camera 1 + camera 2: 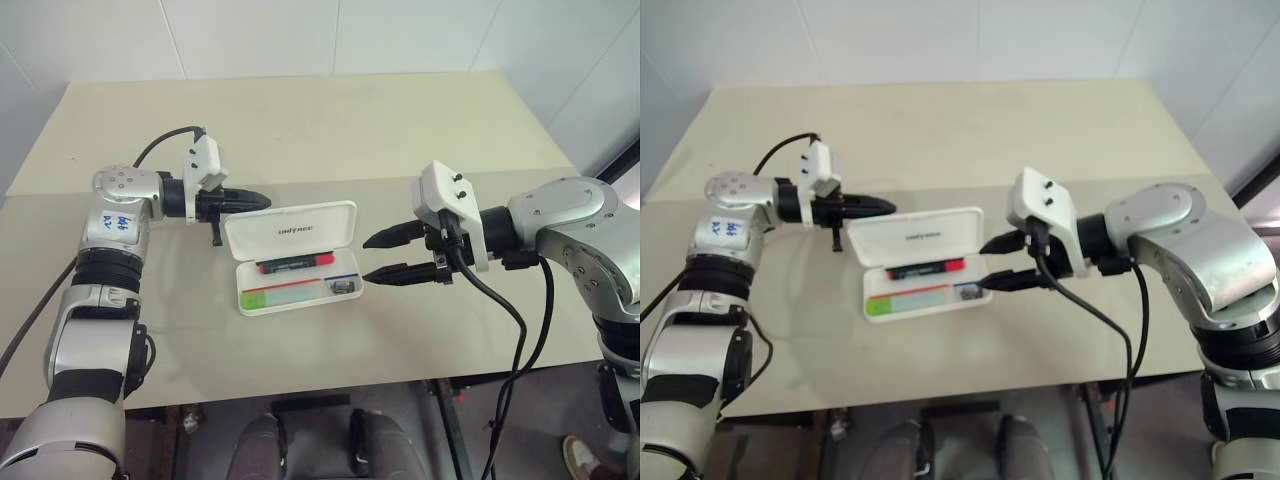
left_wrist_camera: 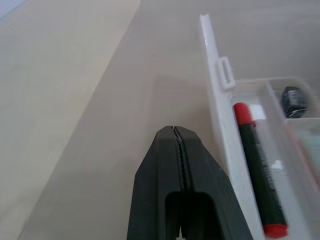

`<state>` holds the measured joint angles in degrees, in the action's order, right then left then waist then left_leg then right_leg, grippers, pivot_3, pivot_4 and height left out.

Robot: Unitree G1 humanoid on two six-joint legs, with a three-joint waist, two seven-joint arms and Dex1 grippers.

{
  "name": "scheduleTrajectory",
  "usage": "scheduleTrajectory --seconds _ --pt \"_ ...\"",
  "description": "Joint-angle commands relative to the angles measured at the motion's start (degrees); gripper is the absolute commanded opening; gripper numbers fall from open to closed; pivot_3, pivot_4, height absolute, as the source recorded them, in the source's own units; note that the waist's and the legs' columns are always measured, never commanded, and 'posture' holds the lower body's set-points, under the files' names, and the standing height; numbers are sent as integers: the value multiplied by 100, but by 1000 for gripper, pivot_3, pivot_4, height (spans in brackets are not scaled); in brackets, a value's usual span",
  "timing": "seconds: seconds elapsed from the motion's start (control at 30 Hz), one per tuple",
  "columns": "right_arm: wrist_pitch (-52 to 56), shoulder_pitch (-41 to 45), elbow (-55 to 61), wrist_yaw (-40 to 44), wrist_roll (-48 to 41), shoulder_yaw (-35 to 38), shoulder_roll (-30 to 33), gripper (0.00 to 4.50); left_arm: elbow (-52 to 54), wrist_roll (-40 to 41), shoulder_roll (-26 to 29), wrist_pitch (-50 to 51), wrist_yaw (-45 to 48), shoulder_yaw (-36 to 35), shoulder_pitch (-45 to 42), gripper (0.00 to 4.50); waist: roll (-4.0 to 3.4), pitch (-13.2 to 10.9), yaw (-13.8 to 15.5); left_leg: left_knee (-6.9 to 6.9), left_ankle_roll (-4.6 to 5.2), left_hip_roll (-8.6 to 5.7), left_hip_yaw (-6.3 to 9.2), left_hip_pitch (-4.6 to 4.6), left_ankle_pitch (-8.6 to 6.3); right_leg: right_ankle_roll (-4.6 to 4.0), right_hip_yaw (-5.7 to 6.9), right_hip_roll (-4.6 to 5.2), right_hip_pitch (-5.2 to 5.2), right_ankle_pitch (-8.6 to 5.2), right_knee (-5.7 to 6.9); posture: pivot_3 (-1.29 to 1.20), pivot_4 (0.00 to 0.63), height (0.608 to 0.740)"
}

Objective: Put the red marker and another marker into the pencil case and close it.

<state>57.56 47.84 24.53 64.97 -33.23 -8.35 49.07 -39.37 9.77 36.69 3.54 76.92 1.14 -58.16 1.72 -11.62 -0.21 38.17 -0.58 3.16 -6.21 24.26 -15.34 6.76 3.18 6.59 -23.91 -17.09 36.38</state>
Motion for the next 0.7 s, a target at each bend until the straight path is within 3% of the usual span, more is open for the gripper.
scheduleTrajectory --seconds 0.03,0.43,0.7 --pt "-99 40 68 -16 -67 145 104 2562 387 119 134 164 190 -16 57 21 0 0 5 0 0 0 0 0 0 0 0 0 0 0 0 0 150 740" --pt "-53 -42 179 -97 -175 207 224 2562 545 -98 144 47 185 178 345 21 0 0 12 2 1 0 0 0 0 0 -2 1 0 0 0 0 150 740" --pt "-68 -107 230 -52 -278 231 387 2562 1145 125 -247 186 -19 193 359 21 0 0 23 4 1 -1 0 1 -1 0 -2 2 0 0 1 0 150 740"
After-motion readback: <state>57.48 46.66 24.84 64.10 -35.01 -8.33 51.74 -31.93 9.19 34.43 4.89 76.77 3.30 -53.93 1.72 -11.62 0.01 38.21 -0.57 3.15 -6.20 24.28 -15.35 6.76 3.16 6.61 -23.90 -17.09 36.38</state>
